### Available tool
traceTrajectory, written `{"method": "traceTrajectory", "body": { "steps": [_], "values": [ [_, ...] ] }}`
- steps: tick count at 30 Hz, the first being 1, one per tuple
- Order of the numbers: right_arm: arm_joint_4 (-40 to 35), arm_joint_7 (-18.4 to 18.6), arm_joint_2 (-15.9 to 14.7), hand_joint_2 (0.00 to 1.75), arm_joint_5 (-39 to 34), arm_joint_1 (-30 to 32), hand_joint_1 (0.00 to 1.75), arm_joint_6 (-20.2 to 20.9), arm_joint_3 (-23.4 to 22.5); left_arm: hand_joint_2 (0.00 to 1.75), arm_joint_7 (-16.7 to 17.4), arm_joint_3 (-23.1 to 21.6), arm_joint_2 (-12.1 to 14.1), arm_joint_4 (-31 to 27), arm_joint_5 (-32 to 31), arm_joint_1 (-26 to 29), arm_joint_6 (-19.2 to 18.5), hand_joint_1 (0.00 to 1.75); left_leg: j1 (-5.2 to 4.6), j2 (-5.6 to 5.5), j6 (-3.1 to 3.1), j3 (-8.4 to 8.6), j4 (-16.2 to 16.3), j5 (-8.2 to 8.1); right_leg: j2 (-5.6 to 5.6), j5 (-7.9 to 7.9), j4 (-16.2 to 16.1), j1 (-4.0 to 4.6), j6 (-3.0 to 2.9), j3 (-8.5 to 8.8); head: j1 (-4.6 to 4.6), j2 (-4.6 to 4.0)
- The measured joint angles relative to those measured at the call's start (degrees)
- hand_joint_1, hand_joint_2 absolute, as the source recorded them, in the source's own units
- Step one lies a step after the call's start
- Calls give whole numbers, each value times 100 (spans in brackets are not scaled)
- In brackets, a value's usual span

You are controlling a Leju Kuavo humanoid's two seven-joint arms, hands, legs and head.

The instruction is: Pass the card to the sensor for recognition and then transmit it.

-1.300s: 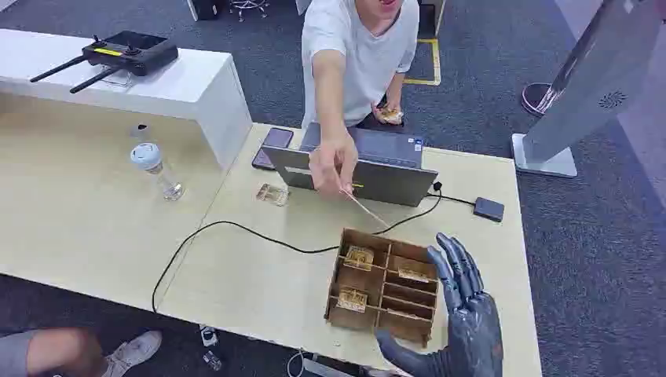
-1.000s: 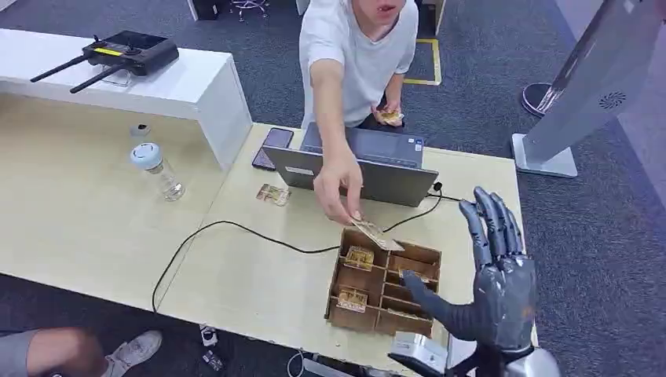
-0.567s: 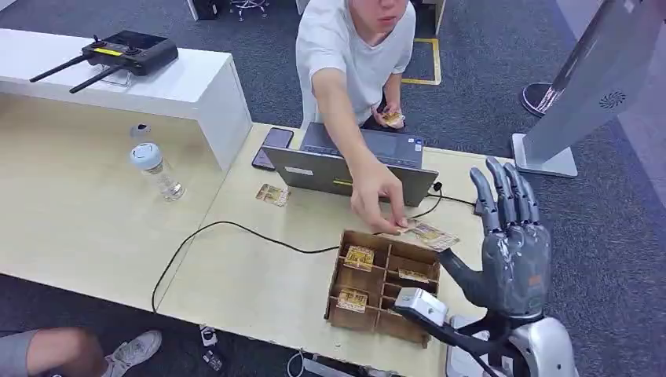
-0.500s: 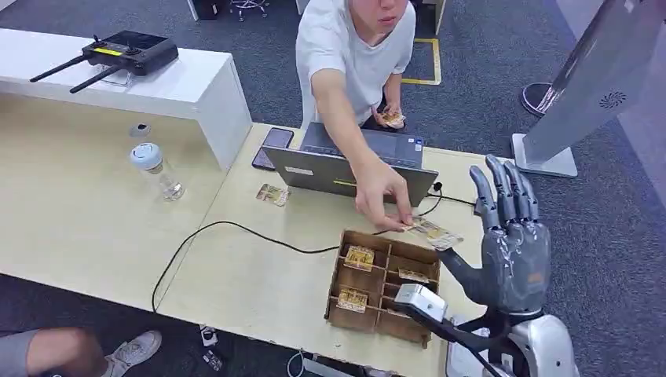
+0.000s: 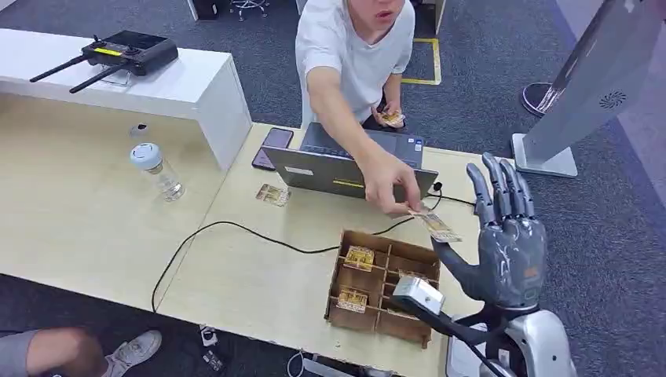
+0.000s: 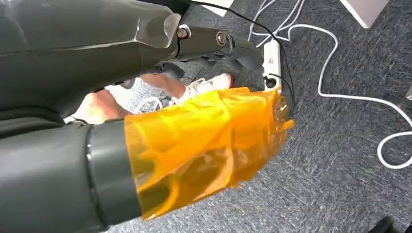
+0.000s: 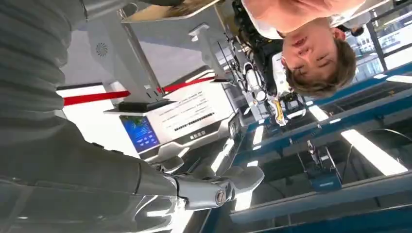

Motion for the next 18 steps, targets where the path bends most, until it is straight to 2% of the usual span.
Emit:
{"method": "traceTrajectory", "body": {
  "steps": [1,2,3,4,5,6,7,18],
  "values": [
    [0,-2,4,175,-4,0,2,7,0,0,7,0,2,0,2,0,-2,0,0,0,0,0,0,0,0,0,0,0,0,0,0,0],
    [0,-7,13,175,-13,0,14,15,0,0,7,0,2,0,2,0,-2,0,0,0,0,0,0,0,0,0,0,0,0,0,0,0],
    [6,-9,24,175,-20,0,14,20,0,0,7,0,0,0,4,0,-4,0,0,0,0,0,0,0,0,0,0,0,0,0,0,0],
    [13,-18,35,175,-24,0,138,26,0,0,6,0,2,0,9,0,-4,0,0,0,0,0,0,0,0,0,0,0,0,0,-2,0],
    [22,-22,39,175,-26,0,159,37,2,0,6,0,2,0,13,0,-4,0,0,0,0,0,0,0,0,0,0,0,0,0,0,0],
    [28,-24,42,175,-35,0,159,44,2,0,7,0,2,0,17,0,-4,0,0,0,0,0,0,0,0,0,0,0,0,0,0,0],
    [33,-26,46,175,-42,-1,175,63,0,0,6,0,2,0,17,1,-4,0,0,0,0,0,0,0,0,0,0,0,0,0,0,0],
    [61,-70,79,175,-107,-6,175,173,2,0,9,0,2,0,37,0,-4,0,0,0,0,0,0,0,0,0,0,0,0,0,0,0]
  ]
}}
